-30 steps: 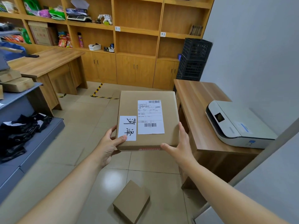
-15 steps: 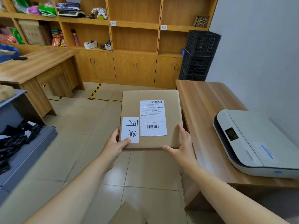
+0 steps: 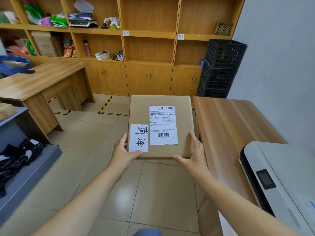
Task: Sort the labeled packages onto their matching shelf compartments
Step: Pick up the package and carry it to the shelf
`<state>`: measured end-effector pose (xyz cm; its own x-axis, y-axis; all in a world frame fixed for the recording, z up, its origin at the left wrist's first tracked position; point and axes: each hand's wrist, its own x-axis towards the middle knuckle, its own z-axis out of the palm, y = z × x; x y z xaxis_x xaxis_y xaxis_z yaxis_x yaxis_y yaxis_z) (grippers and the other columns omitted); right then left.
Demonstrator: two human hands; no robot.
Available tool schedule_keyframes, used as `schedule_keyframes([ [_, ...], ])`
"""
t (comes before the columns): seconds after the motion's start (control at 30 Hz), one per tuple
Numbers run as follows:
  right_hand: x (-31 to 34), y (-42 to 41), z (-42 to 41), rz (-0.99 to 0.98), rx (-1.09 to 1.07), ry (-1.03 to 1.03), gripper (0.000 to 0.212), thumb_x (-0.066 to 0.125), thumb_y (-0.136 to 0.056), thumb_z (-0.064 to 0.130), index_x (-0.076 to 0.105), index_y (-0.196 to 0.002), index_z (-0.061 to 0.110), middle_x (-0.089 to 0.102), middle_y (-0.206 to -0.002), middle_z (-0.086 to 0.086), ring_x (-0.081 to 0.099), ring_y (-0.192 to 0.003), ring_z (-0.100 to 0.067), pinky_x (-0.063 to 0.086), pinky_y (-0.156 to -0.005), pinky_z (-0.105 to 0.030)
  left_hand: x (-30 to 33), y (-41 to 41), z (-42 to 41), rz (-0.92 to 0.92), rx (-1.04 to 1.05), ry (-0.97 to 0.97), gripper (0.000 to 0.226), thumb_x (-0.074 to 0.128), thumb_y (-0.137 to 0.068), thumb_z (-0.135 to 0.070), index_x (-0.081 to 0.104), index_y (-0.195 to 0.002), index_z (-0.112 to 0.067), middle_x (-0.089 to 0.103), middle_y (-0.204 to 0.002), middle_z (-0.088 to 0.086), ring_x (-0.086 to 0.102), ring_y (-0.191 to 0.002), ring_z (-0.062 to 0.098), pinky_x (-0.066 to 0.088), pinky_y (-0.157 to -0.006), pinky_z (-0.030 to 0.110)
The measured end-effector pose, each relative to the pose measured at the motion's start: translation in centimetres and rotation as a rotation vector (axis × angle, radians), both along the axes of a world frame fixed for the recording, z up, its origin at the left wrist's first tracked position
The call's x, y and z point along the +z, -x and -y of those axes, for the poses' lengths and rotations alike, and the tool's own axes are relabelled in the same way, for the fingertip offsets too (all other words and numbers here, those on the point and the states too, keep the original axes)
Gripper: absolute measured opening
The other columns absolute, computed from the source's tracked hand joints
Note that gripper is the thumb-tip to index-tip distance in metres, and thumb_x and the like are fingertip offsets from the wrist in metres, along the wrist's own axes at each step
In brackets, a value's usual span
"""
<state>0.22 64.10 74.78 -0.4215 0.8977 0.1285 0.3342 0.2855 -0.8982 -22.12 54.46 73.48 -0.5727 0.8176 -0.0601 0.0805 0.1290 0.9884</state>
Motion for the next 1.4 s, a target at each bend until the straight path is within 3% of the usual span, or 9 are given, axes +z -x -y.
schedule_keyframes([
  [0.23,0.5,4.5,-7.7,0.014,-0.042,-0.045,0.102,0.079,-0.071,0.021,0.013,-0.147,0.032,0.024,-0.148,0.003,0.024,-0.117,0.005,0.022,-0.098,-0.019,0.7,4.2,-8.0,-0.019,-0.043,-0.021,0.095,0.076,-0.053,-0.019,0.034,-0.136,-0.039,0.044,-0.134,0.000,0.049,-0.118,0.015,0.047,-0.092,0.032],
  [0.33,0.6,7.1,-11.8,-0.006,-0.081,-0.048,0.105,0.080,-0.070,0.019,0.010,-0.148,0.030,0.024,-0.148,0.006,0.023,-0.116,0.008,0.021,-0.098,-0.019,0.6,7.0,-12.4,-0.025,-0.066,-0.035,0.096,0.078,-0.059,-0.014,0.030,-0.140,-0.034,0.041,-0.136,0.000,0.045,-0.121,0.016,0.043,-0.096,0.032],
  [0.53,1.1,16.5,-21.8,0.013,-0.123,-0.037,0.111,0.081,-0.069,0.019,0.004,-0.148,0.030,0.017,-0.153,0.006,0.018,-0.122,0.006,0.018,-0.103,-0.022,1.3,16.4,-22.3,-0.037,-0.113,-0.051,0.089,0.074,-0.070,-0.006,0.029,-0.140,-0.035,0.038,-0.137,0.000,0.041,-0.112,0.008,0.037,-0.084,0.021],
  [0.73,1.4,25.9,-30.1,0.027,-0.107,-0.029,0.109,0.079,-0.071,0.019,0.003,-0.148,0.029,0.016,-0.153,0.008,0.018,-0.121,0.005,0.018,-0.104,-0.023,2.2,25.9,-30.7,-0.058,-0.105,-0.026,0.094,0.075,-0.072,-0.006,0.021,-0.146,-0.027,0.035,-0.141,-0.003,0.036,-0.114,0.006,0.034,-0.088,0.023],
  [0.87,1.3,30.4,-34.9,0.021,-0.104,-0.022,0.110,0.080,-0.070,0.020,0.003,-0.149,0.027,0.017,-0.153,0.006,0.019,-0.123,0.004,0.020,-0.105,-0.024,2.1,30.2,-35.2,-0.055,-0.103,-0.046,0.092,0.074,-0.071,-0.005,0.024,-0.145,-0.026,0.039,-0.141,-0.002,0.039,-0.114,0.005,0.036,-0.074,0.010],
  [1.03,0.8,35.9,-41.0,0.013,-0.105,-0.015,0.112,0.081,-0.067,0.022,0.005,-0.148,0.027,0.019,-0.152,0.007,0.020,-0.126,0.002,0.020,-0.108,-0.026,1.7,35.3,-40.9,-0.088,-0.078,-0.039,0.091,0.074,-0.072,-0.007,0.023,-0.145,-0.028,0.042,-0.143,-0.004,0.039,-0.119,0.005,0.035,-0.090,0.024],
  [1.17,0.5,40.8,-46.7,0.018,-0.099,-0.006,0.111,0.081,-0.068,0.024,0.005,-0.148,0.028,0.018,-0.152,0.006,0.021,-0.124,0.001,0.020,-0.107,-0.024,1.4,39.7,-46.4,-0.125,-0.046,-0.014,0.090,0.073,-0.074,-0.009,0.023,-0.145,-0.028,0.042,-0.141,-0.010,0.042,-0.115,0.005,0.036,-0.092,0.026],
  [1.27,0.5,44.7,-51.8,-0.002,-0.080,0.004,0.110,0.079,-0.071,0.021,0.002,-0.149,0.026,0.018,-0.151,0.005,0.021,-0.122,0.001,0.020,-0.104,-0.023,1.2,43.4,-51.4,-0.138,-0.017,-0.020,0.089,0.073,-0.073,-0.010,0.023,-0.145,-0.027,0.044,-0.140,-0.011,0.043,-0.124,0.008,0.037,-0.102,0.031],
  [1.4,1.0,49.9,-59.4,-0.011,-0.063,0.035,0.110,0.079,-0.071,0.023,0.001,-0.148,0.028,0.017,-0.152,0.005,0.024,-0.135,-0.011,0.024,-0.107,-0.030,2.4,47.8,-58.6,-0.135,0.001,-0.014,0.092,0.069,-0.078,-0.007,0.012,-0.147,-0.024,0.038,-0.130,-0.018,0.039,-0.118,0.000,0.033,-0.095,0.023],
])
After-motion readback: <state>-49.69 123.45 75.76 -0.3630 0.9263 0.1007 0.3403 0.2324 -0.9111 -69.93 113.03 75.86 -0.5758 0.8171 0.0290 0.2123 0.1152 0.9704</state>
